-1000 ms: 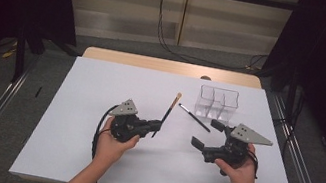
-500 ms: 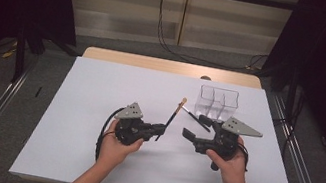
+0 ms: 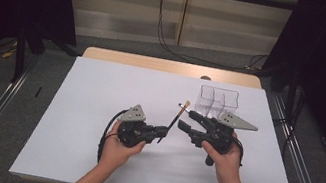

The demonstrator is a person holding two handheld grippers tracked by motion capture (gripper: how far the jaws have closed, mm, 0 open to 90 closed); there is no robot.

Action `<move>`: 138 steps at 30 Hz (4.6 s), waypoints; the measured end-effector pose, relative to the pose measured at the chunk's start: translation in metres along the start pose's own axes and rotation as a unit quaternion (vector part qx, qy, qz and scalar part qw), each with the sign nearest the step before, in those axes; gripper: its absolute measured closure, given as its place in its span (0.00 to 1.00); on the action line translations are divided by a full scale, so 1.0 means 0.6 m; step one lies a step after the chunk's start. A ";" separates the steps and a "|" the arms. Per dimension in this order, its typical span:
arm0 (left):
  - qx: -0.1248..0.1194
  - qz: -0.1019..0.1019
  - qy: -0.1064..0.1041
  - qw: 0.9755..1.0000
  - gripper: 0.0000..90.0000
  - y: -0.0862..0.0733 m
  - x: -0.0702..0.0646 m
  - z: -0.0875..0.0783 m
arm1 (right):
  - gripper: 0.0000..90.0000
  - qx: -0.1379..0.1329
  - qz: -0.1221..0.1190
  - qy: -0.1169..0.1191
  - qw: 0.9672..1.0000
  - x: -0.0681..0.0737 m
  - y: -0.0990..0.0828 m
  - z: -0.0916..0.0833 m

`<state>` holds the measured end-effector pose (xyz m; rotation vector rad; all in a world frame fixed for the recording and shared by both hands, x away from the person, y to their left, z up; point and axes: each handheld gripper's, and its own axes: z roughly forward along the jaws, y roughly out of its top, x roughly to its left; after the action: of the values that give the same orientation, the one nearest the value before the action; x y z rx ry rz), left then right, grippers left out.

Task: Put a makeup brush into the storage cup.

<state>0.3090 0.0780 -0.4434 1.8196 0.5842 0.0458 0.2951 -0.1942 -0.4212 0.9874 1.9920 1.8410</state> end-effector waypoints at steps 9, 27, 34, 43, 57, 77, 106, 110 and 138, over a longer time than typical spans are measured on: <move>-0.003 0.003 -0.011 1.000 0.94 -0.002 -0.004 0.005 | 0.70 0.011 0.027 0.013 1.000 0.007 -0.006 0.014; -0.025 0.009 -0.034 0.999 0.91 -0.001 -0.006 0.007 | 0.94 0.003 0.043 0.066 0.997 0.008 0.001 0.017; -0.033 0.001 -0.043 0.999 0.78 0.000 -0.004 0.007 | 0.93 0.003 0.029 0.066 0.997 0.011 0.003 0.017; -0.054 0.026 -0.035 0.998 0.52 -0.001 0.003 0.004 | 0.94 0.004 0.020 0.067 0.998 0.010 0.007 0.017; -0.072 0.048 -0.027 0.996 0.15 0.001 0.014 0.002 | 0.93 0.006 0.010 0.074 0.997 0.012 0.004 0.017; -0.058 0.098 0.002 0.993 0.03 0.001 0.045 -0.056 | 0.93 0.005 -0.002 0.070 0.998 0.007 0.010 0.017; -0.056 0.080 0.049 0.994 0.03 -0.034 0.081 -0.179 | 0.93 0.008 -0.007 0.072 0.997 0.010 0.008 0.021; -0.059 0.076 0.059 0.994 0.03 -0.040 0.084 -0.193 | 0.93 0.007 -0.007 0.070 0.997 0.010 0.008 0.021; -0.064 0.068 0.072 0.993 0.03 -0.079 0.084 -0.252 | 0.93 0.020 -0.013 0.057 0.998 -0.011 0.013 0.017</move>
<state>0.2874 0.2428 -0.4487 1.7379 0.5436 0.3021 0.3084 -0.1905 -0.4172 0.8818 2.1045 1.8908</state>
